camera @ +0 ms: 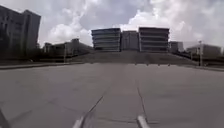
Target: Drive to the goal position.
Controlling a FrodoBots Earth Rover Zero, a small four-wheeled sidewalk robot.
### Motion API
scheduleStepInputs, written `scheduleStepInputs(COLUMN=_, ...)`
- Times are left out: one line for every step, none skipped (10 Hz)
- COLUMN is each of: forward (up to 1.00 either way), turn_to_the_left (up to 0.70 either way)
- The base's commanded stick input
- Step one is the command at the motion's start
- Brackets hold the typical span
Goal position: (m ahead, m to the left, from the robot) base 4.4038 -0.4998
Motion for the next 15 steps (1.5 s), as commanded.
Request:
scheduleStepInputs(forward=0.70, turn_to_the_left=0.00)
scheduleStepInputs(forward=0.70, turn_to_the_left=0.00)
scheduleStepInputs(forward=0.70, turn_to_the_left=0.00)
scheduleStepInputs(forward=0.70, turn_to_the_left=0.00)
scheduleStepInputs(forward=0.70, turn_to_the_left=0.00)
scheduleStepInputs(forward=0.70, turn_to_the_left=0.00)
scheduleStepInputs(forward=0.70, turn_to_the_left=0.00)
scheduleStepInputs(forward=0.70, turn_to_the_left=0.00)
scheduleStepInputs(forward=0.70, turn_to_the_left=0.00)
scheduleStepInputs(forward=0.70, turn_to_the_left=0.00)
scheduleStepInputs(forward=0.70, turn_to_the_left=0.00)
scheduleStepInputs(forward=0.70, turn_to_the_left=0.00)
scheduleStepInputs(forward=0.70, turn_to_the_left=0.00)
scheduleStepInputs(forward=0.70, turn_to_the_left=0.00)
scheduleStepInputs(forward=0.70, turn_to_the_left=0.00)
